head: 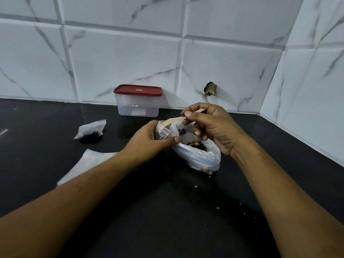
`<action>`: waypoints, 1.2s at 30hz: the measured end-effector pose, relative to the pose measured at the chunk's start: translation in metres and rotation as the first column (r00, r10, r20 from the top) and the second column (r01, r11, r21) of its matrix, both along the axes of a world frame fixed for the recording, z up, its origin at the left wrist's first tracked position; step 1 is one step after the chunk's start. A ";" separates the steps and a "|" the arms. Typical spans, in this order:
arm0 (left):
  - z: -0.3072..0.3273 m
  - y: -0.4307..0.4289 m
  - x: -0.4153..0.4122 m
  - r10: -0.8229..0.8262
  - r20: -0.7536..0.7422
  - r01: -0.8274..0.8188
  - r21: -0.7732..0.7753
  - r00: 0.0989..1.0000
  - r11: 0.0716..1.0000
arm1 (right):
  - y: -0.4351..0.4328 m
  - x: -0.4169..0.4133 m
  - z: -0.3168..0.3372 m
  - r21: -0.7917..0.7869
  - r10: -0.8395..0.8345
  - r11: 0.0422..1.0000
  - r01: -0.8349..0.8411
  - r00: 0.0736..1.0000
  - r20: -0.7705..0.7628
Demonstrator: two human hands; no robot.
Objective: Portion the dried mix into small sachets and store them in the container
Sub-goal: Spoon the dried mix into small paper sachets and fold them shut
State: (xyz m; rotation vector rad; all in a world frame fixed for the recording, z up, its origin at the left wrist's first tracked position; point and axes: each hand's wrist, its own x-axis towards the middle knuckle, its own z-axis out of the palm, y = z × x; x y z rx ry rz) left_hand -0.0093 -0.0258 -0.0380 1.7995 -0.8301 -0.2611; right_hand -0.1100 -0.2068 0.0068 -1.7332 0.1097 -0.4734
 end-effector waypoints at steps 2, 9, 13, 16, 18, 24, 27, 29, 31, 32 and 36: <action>0.000 0.000 0.001 -0.004 -0.015 0.004 -0.009 1.000 1.000 | -0.003 -0.001 0.001 0.074 0.007 0.997 -0.007 1.000 0.008; -0.002 0.000 0.001 -0.016 -0.044 0.014 -0.044 0.999 0.999 | -0.021 -0.002 0.005 0.270 -0.111 0.958 0.096 0.993 0.039; -0.002 0.000 0.001 -0.019 -0.021 0.018 -0.030 1.000 0.999 | -0.035 -0.004 0.002 0.226 -0.252 0.945 0.236 0.967 0.041; -0.001 0.000 0.000 -0.026 -0.001 0.026 -0.012 1.000 1.000 | -0.040 -0.005 -0.002 0.083 -0.332 0.941 0.328 0.942 0.045; -0.001 0.001 0.000 -0.038 0.009 0.038 0.005 0.999 0.999 | -0.043 -0.004 -0.005 -0.069 -0.357 0.930 0.362 0.931 0.075; -0.001 0.001 0.001 -0.061 0.030 0.059 0.056 0.998 0.997 | -0.047 0.001 -0.015 -0.478 -0.357 0.812 0.335 0.933 0.048; 0.000 0.001 0.000 -0.064 0.029 0.062 0.059 0.998 0.996 | -0.049 0.002 -0.017 -0.483 -0.372 0.801 0.353 0.926 0.061; 0.000 0.001 -0.001 -0.062 0.030 0.060 0.060 0.998 0.996 | -0.049 0.003 -0.018 -0.460 -0.374 0.813 0.358 0.926 0.060; 0.000 0.002 -0.001 -0.064 0.036 0.062 0.065 0.997 0.996 | -0.049 0.003 -0.019 -0.425 -0.375 0.830 0.361 0.926 0.055; 0.001 0.001 -0.001 -0.065 0.036 0.062 0.067 0.997 0.996 | -0.049 0.003 -0.019 -0.408 -0.374 0.838 0.362 0.926 0.052; 0.001 0.001 -0.002 -0.070 0.025 0.068 0.068 0.997 0.995 | -0.051 0.004 -0.020 -0.332 -0.377 0.870 0.366 0.926 0.031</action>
